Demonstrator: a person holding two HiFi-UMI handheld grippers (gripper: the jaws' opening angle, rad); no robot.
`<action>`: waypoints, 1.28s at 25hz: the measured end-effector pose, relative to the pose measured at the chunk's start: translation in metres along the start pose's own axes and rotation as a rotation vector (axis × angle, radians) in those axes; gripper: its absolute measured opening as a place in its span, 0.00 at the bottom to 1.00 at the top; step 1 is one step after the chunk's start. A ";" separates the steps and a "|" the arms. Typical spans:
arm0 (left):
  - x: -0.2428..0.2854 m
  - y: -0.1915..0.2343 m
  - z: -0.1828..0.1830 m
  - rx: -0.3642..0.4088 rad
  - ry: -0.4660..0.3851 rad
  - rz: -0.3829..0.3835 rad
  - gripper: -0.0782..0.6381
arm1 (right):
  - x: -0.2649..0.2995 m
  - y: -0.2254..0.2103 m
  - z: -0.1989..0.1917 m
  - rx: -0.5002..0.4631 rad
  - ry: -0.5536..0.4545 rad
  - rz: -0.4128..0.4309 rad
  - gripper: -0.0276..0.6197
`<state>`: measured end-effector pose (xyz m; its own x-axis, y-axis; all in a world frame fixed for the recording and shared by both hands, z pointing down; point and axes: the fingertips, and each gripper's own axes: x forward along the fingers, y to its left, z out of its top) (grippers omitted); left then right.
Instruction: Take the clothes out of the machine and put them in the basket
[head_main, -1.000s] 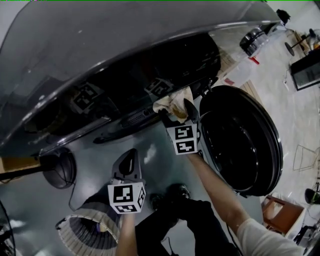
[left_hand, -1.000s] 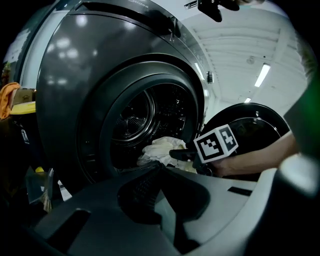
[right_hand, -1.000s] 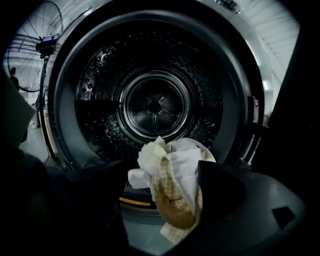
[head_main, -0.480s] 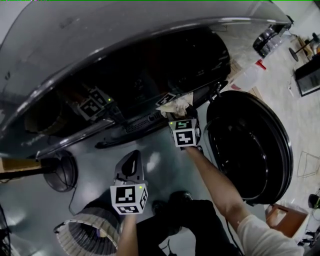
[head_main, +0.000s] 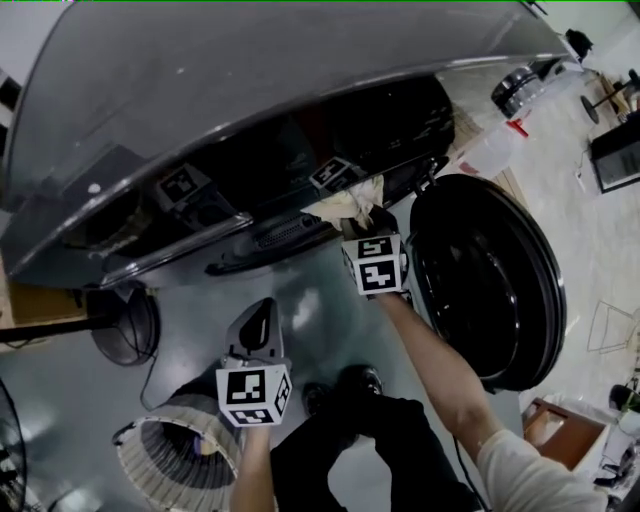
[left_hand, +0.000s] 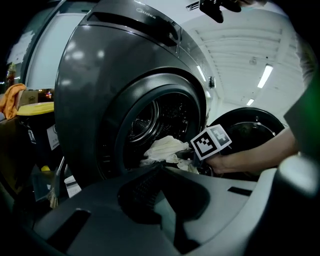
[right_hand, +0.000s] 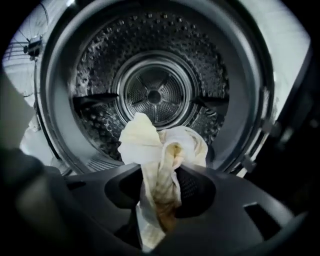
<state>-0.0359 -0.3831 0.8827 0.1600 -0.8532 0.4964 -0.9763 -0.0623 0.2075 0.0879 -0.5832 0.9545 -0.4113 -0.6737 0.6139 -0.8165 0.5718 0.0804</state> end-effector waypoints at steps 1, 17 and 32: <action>-0.005 -0.001 0.004 -0.007 0.004 0.000 0.13 | -0.010 0.004 0.005 -0.002 -0.005 0.008 0.29; -0.096 -0.057 0.130 -0.076 0.003 0.015 0.13 | -0.212 0.018 0.084 -0.037 -0.022 0.083 0.27; -0.199 -0.094 0.275 -0.092 -0.072 0.120 0.13 | -0.403 -0.017 0.214 -0.032 -0.105 0.090 0.27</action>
<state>-0.0165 -0.3498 0.5325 0.0291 -0.8868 0.4612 -0.9697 0.0869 0.2282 0.1811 -0.4219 0.5373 -0.5238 -0.6634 0.5344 -0.7616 0.6457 0.0551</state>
